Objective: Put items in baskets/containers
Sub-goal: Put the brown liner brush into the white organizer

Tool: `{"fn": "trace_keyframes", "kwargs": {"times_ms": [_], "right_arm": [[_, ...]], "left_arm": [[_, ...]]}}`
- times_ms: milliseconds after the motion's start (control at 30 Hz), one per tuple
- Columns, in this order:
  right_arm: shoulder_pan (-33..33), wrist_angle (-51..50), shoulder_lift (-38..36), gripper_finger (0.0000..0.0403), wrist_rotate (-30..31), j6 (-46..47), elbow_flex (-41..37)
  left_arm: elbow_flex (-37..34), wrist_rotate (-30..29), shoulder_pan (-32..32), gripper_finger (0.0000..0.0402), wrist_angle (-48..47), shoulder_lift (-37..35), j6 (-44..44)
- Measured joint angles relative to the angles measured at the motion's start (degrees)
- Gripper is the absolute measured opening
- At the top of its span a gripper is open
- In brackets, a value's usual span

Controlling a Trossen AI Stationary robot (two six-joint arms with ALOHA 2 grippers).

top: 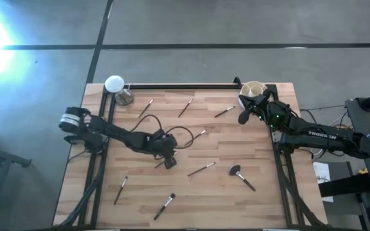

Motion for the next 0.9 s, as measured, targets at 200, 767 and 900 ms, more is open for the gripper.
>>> {"fn": "trace_keyframes", "kwargs": {"times_ms": [200, 767, 900], "right_arm": [[0.00, 0.02, -0.04, 0.0008, 0.01, 0.00, 0.00], [0.01, 0.07, -0.04, 0.0008, 0.00, -0.04, -0.02], [0.01, 0.07, -0.04, 0.0008, 0.00, -0.02, -0.02]], "left_arm": [[-0.40, 0.73, -0.06, 0.0090, 0.15, 0.95, -0.76], [0.63, 0.89, 0.04, 0.0089, 1.25, 6.13, 0.16], [0.61, 0.92, 0.07, 0.0070, 0.84, 6.59, 0.94]]}}
